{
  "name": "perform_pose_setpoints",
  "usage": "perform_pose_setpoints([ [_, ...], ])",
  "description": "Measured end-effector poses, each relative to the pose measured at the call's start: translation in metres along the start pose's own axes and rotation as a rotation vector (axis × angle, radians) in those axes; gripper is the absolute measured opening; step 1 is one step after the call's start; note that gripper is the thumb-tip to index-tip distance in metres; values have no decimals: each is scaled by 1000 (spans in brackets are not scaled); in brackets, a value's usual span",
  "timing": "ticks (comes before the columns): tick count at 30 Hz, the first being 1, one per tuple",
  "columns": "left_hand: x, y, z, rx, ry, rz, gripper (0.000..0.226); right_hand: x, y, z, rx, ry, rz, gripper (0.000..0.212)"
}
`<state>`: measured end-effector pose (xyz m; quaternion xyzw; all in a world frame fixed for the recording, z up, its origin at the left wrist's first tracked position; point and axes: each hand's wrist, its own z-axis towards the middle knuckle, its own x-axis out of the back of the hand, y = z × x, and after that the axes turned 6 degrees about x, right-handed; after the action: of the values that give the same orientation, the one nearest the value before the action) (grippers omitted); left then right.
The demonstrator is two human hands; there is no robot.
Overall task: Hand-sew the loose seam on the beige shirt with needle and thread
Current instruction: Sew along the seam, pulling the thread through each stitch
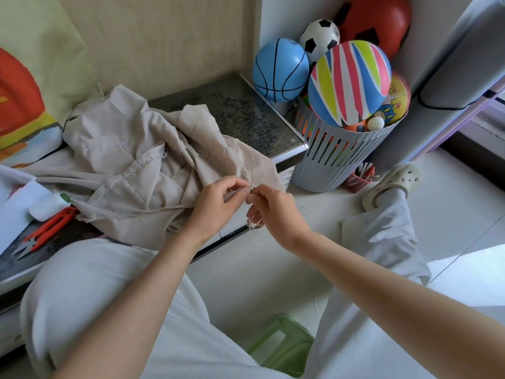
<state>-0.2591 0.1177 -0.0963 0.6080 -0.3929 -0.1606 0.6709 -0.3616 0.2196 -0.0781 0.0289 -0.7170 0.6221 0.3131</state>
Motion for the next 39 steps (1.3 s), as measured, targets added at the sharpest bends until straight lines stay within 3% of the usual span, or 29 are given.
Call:
perform_pose_setpoints([
  [4, 0, 1, -1, 5, 4, -13, 5, 3, 7, -1, 41, -53, -168, 19],
  [7, 0, -1, 0, -17, 31, 40, 14, 6, 9, -1, 64, 59, -217, 18],
  [10, -2, -2, 1, -33, 22, 49, 9, 10, 8, 4, 66, 109, -189, 26],
  [13, -4, -4, 0, -36, 4, 69, 6, 8, 5, 10, 71, 68, -142, 18],
  [19, -2, -6, 1, -35, 4, 92, 28, 9, -4, 14, 70, 108, -25, 12],
  [23, -2, -11, 0, -17, -53, 161, 23, 11, -14, 11, 43, 139, 165, 18],
  [27, 0, -18, 2, -20, -41, 301, 4, 14, -17, 12, 41, 140, 232, 21],
  [30, -1, -17, 2, -27, -20, 314, 5, 15, -8, 12, 11, 139, 58, 25],
  [34, -3, -17, 0, -46, 20, 368, 4, 20, 10, 7, -20, 11, -190, 27],
  [39, -3, -20, 1, -54, 0, 388, 6, 18, 18, 1, -32, -101, -335, 24],
])
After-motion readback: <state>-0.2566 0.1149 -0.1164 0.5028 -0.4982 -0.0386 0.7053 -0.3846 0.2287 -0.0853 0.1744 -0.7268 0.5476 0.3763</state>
